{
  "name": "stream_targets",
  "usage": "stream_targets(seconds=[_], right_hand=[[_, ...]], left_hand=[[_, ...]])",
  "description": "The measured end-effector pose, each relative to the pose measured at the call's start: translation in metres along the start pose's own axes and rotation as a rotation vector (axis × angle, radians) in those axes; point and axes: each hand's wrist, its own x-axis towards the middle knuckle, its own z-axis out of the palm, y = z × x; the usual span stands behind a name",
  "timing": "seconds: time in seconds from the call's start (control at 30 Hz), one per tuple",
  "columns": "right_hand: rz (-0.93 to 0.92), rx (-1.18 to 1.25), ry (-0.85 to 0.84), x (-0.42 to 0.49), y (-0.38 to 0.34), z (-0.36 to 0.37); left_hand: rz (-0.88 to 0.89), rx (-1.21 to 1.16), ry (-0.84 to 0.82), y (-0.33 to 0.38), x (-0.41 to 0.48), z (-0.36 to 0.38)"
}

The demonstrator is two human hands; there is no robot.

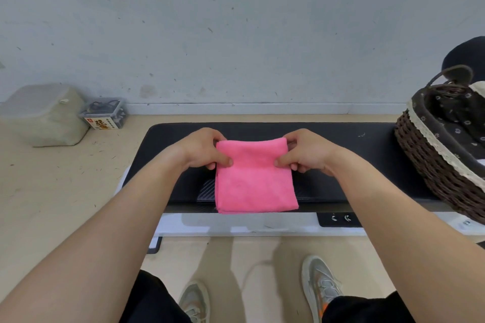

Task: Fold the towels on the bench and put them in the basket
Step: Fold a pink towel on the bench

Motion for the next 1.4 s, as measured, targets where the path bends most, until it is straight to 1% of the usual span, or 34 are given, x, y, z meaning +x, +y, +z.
stream_targets(seconds=[0.2, 0.3, 0.4, 0.63, 0.73, 0.87, 1.0, 1.1, 1.2, 1.27, 1.33, 1.4], right_hand=[[-0.019, 0.116, 0.109, -0.002, 0.001, 0.0], [-0.053, 0.122, 0.116, -0.004, 0.002, -0.001], [-0.086, 0.118, 0.108, -0.006, 0.003, -0.002], [-0.154, 0.153, 0.06, -0.012, 0.01, -0.005], [-0.201, 0.152, 0.051, -0.018, 0.014, -0.004], [-0.27, 0.012, 0.072, -0.028, 0.018, -0.005], [-0.272, -0.011, 0.055, -0.037, 0.024, -0.001], [-0.292, -0.134, 0.059, -0.044, 0.03, 0.004], [-0.291, -0.283, 0.035, -0.051, 0.036, 0.006], [-0.283, -0.315, 0.033, -0.055, 0.035, 0.005], [-0.268, -0.365, 0.088, -0.058, 0.026, 0.009], [-0.311, -0.519, 0.224, -0.057, 0.013, 0.019]], left_hand=[[0.005, -0.245, 0.155, 0.01, -0.006, 0.012], [0.02, -0.285, 0.205, 0.01, -0.007, 0.012], [0.043, -0.258, 0.21, 0.009, -0.009, 0.01], [0.101, -0.132, 0.153, 0.004, -0.019, 0.004], [0.158, -0.066, 0.15, 0.0, -0.024, 0.004], [0.265, 0.047, 0.132, -0.006, -0.034, 0.005], [0.31, 0.035, 0.089, -0.012, -0.045, 0.009], [0.353, 0.06, 0.106, -0.021, -0.049, 0.014], [0.422, 0.209, 0.123, -0.031, -0.049, 0.018], [0.461, 0.314, 0.135, -0.033, -0.051, 0.021], [0.466, 0.367, 0.163, -0.031, -0.052, 0.024], [0.472, 0.455, 0.201, -0.027, -0.052, 0.029]])
